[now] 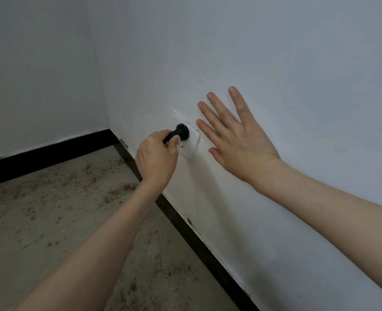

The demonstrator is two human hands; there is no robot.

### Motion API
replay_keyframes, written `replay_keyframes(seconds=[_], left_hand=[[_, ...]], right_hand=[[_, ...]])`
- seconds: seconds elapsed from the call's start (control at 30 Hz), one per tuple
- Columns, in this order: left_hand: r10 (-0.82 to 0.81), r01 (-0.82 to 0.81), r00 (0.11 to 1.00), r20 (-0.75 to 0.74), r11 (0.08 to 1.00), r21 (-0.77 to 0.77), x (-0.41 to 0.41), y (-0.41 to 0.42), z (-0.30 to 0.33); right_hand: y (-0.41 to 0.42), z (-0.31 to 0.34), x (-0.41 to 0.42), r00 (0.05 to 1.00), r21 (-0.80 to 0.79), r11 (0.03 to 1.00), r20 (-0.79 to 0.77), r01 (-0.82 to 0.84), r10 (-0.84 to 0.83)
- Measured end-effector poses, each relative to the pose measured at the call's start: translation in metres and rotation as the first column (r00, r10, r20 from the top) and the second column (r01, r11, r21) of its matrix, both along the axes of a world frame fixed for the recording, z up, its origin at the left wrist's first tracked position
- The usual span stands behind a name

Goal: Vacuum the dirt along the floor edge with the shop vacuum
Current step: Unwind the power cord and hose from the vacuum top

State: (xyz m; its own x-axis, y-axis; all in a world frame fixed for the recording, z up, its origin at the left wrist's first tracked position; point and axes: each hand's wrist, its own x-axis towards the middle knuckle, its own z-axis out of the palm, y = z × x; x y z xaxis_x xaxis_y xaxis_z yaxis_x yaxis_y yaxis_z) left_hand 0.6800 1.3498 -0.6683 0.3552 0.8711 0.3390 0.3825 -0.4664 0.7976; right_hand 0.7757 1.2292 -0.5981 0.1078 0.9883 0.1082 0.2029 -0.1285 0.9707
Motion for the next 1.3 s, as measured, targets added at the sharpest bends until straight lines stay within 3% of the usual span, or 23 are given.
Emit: replay_keyframes(seconds=[0.17,0.3,0.43,0.6,0.7,0.83,1.07,1.13,1.3], left_hand=[[-0.046,0.038,0.992,-0.117,0.996,-0.075,-0.004,0.005,0.005],[-0.307,0.257,0.901,-0.308,0.947,-0.191,-0.026,0.013,0.009],[-0.279,0.256,0.743,-0.609,0.958,-0.127,-0.085,0.014,0.050],[-0.175,0.143,0.752,-0.635,0.984,-0.102,-0.184,0.004,0.156],[-0.127,0.070,0.745,-0.655,0.991,-0.113,-0.251,-0.011,0.230],[-0.079,-0.077,0.727,-0.682,0.978,-0.196,-0.332,-0.031,0.335],[0.073,-0.273,0.711,-0.700,0.945,-0.179,-0.448,-0.090,0.512],[0.135,-0.345,0.695,-0.706,0.924,-0.163,-0.476,-0.113,0.542],[0.314,-0.573,0.637,-0.704,0.803,-0.161,-0.532,-0.196,0.579]], right_hand=[[0.002,0.003,-0.007,0.995,-0.004,0.996,-0.050,0.086,-0.086],[0.003,0.008,-0.026,0.947,-0.019,0.982,-0.264,0.188,-0.186],[0.006,0.036,-0.063,0.714,-0.115,0.958,-0.644,0.264,-0.274],[0.016,0.125,-0.133,0.361,-0.152,0.950,-0.899,0.274,-0.248],[0.019,0.196,-0.180,0.221,-0.149,0.970,-0.956,0.190,-0.191],[0.022,0.299,-0.238,0.115,-0.098,0.992,-0.988,0.078,-0.107],[0.002,0.456,-0.331,-0.006,-0.035,0.992,-0.999,-0.119,-0.036],[-0.008,0.482,-0.354,-0.053,-0.025,0.984,-0.998,-0.174,-0.035],[-0.041,0.511,-0.406,-0.034,-0.037,0.907,-0.998,-0.419,-0.057]])
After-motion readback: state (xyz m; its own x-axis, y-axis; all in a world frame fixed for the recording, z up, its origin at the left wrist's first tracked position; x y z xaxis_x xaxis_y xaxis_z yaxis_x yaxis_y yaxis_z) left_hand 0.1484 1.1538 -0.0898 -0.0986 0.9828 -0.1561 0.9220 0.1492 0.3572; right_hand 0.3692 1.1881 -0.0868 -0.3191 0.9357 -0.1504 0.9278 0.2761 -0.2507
